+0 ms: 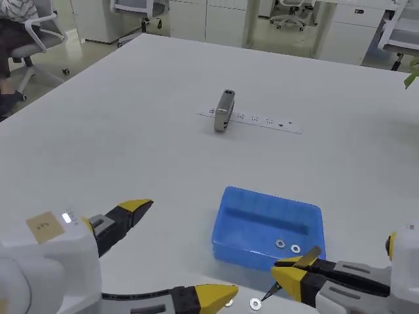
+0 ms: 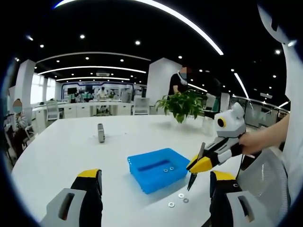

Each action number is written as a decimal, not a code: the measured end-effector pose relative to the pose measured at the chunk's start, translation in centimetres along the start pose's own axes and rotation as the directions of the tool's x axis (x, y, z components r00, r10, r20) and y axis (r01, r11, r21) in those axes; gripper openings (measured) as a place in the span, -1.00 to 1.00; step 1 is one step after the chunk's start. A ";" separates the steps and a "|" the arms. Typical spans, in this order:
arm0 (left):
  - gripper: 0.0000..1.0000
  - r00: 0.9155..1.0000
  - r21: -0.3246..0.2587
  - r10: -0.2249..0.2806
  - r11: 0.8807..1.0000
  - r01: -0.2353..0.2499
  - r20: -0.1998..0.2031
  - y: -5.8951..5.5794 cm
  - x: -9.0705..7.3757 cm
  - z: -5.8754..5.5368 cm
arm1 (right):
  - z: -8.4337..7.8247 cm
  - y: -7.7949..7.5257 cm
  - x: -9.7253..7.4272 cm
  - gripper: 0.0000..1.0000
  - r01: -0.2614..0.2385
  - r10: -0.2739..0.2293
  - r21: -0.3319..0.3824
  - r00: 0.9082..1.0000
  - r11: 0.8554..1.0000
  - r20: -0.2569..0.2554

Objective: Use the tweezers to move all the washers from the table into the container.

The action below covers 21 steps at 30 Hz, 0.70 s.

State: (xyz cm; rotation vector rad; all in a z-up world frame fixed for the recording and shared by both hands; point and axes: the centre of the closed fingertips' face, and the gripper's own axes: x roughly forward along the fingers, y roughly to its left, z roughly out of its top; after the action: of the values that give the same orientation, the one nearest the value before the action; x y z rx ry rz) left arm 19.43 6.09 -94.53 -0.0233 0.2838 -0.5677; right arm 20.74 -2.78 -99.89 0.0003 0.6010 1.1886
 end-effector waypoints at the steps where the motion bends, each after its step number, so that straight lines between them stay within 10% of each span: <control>1: 0.93 1.000 0.000 0.000 1.000 0.000 -0.001 0.0 0.0 0.0 | -0.3 0.2 0.1 -0.94 -0.006 0.007 0.005 1.000 1.000 -0.006; 21: 0.92 1.000 0.001 0.006 1.000 -0.006 -0.008 0.1 0.0 -0.2 | -2.7 0.8 2.0 -0.93 -0.036 0.034 -0.027 0.995 0.999 -0.092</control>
State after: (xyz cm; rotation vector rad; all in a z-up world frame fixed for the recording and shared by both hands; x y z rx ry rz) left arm 19.41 6.20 -94.69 -0.0190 0.2907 -0.5623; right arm 19.28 -1.59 -102.81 -0.0684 0.6665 1.2361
